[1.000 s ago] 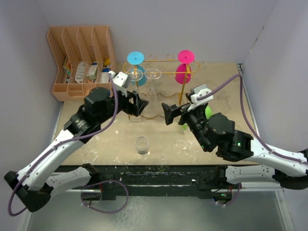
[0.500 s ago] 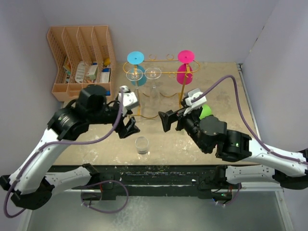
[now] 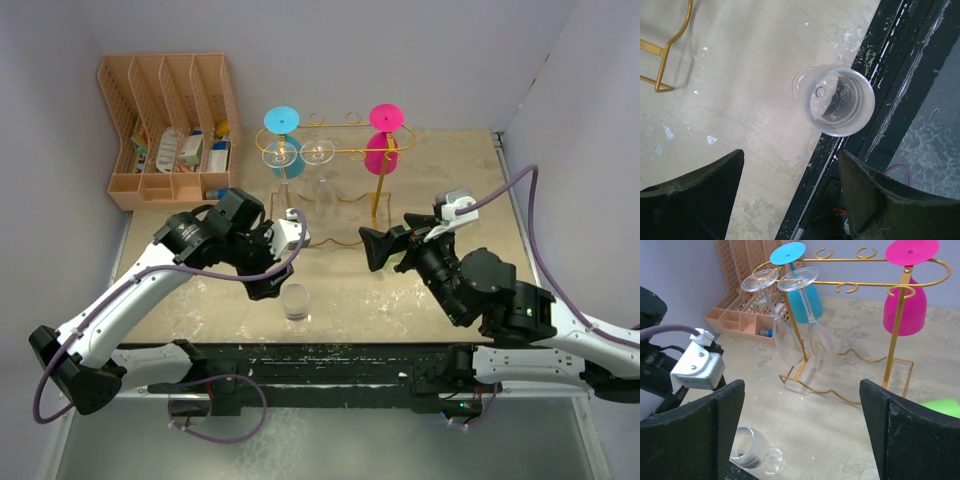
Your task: Place the wine glass upside down on the wine glass rack
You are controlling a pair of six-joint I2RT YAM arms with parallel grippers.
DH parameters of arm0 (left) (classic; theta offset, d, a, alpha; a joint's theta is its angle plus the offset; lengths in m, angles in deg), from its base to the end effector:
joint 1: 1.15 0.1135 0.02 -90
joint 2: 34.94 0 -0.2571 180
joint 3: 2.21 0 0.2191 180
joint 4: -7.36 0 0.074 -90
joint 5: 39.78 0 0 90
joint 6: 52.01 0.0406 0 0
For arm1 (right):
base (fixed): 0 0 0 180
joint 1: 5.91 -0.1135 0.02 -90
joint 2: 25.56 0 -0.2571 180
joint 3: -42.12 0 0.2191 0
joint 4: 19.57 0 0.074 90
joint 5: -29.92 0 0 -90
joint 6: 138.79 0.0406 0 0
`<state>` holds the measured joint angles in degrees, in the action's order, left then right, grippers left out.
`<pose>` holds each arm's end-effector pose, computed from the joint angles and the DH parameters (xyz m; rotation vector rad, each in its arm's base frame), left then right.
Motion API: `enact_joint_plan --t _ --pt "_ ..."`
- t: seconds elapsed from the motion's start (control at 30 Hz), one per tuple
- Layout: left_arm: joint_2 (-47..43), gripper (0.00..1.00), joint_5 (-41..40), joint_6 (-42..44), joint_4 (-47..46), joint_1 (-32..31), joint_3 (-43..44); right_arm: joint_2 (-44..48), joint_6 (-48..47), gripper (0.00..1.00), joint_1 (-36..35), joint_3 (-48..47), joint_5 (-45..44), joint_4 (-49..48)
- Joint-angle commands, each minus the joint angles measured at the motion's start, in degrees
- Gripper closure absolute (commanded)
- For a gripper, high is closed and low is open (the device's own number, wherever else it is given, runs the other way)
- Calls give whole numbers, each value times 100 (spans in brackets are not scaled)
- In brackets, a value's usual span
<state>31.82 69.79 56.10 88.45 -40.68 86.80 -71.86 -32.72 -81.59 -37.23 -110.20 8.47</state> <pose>0.1297 -0.1247 0.3366 1.3692 2.2280 -0.5780 0.0613 0.1141 0.4276 -0.0747 1.5464 0.6315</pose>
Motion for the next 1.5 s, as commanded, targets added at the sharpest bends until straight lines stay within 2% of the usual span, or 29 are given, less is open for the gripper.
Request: enact_joint_plan --t 0.0,0.37,0.5,0.57,0.7,0.8,0.93,1.03,1.1,1.17,1.3,1.47 --pt "192 22 -86 4 -448 -18 -44 -213 107 3 -2 -125 -310 -143" --pt "868 25 233 -95 -847 -84 -45 -256 -324 2 -1 -174 -278 -539" --pt "1038 30 240 -158 -920 -150 -70 -117 -452 2 1 -161 -335 -587" --pt "1099 41 162 -159 -1011 -173 -221 -54 -509 2 1 -203 -366 -516" --pt "1173 78 116 -227 -1068 -316 -444 152 -610 2 -2 -200 -406 -480" --pt "1085 100 92 -295 -1037 -440 -533 288 -696 1 1 -135 -507 -557" --pt "763 100 142 -280 -541 -582 82 386 -816 1 0 -105 -807 -714" --pt "538 100 172 -126 31 -591 1191 448 -864 1 -2 -188 -1275 -853" --pt "304 100 124 11 53 -591 1910 504 -804 2 0 -259 -1623 -900" --pt "-85 100 -80 28 -465 -590 2381 588 -661 2 1 -291 -1796 -864" --pt "-739 100 -362 242 -2053 -586 2642 671 -733 2 1 -125 -1776 -1253" --pt "-492 100 -331 696 -2871 -587 3297 558 -288 2 1 -254 -1635 -1043"
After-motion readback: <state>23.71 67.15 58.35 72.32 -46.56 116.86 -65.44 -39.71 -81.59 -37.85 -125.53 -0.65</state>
